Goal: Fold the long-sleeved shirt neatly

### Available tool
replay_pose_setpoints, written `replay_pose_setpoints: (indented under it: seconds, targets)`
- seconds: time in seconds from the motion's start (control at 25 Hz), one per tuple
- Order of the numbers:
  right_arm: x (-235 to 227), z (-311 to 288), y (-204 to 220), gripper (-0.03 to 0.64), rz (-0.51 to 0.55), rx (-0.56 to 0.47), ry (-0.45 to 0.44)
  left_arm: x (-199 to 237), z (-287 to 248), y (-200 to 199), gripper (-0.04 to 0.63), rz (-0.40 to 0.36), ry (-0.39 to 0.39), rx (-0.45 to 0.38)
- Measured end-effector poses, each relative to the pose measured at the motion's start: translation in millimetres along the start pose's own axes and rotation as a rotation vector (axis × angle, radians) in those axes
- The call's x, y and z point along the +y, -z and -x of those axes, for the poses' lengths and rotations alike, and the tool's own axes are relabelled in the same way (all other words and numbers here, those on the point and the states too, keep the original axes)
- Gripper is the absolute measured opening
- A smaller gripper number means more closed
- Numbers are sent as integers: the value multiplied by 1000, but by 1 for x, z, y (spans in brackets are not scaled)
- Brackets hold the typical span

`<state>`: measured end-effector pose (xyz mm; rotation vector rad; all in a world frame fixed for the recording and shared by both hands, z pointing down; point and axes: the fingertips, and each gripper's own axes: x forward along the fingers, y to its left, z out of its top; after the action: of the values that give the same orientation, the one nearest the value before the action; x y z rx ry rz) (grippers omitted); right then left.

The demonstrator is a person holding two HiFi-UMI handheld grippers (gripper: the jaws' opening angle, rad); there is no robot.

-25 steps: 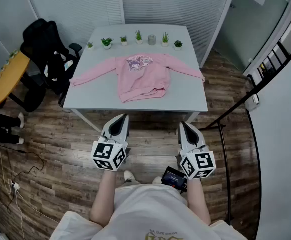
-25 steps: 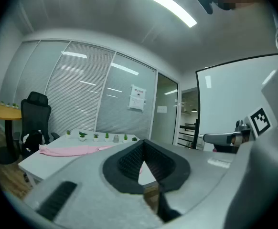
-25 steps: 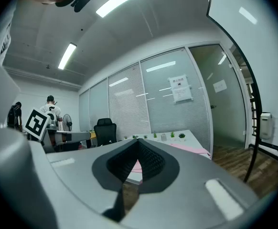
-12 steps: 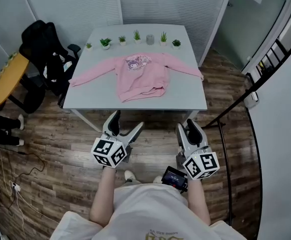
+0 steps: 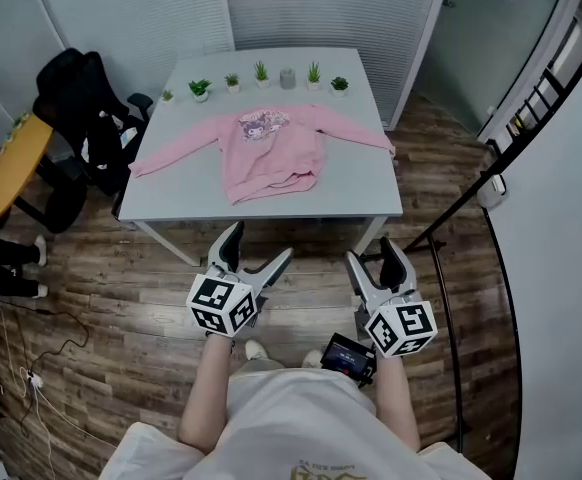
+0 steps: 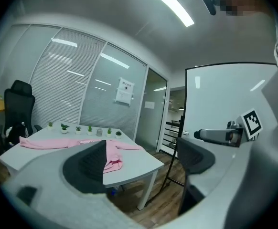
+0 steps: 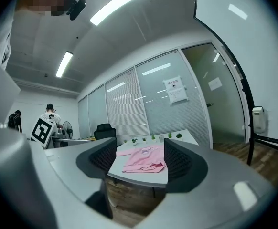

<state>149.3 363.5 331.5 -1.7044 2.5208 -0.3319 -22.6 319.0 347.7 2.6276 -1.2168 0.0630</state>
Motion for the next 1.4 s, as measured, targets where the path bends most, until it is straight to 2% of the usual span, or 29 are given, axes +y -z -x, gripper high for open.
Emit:
replay_pose_setpoints:
  seconds: [0.48,0.72,1.04,1.2,1.4]
  targets:
    - [-35,34,-8,291,-5,-31,-6,-51,-33,-5,445,-57,32,-6]
    - [-60,29,-2,350,-15,-16,44,-59,-55,-2,443,-83,55,25]
    - [-101,-24,16,356,-10,43,82,-23,-119,6,443,-69,71,50]
    - [-137,-74,21,356,-12,66,102,5,-183,5,442,-53,102,54]
    - [-186,-144,2,356,-14,63,147,37,-266,-10,439,-57,156,76]
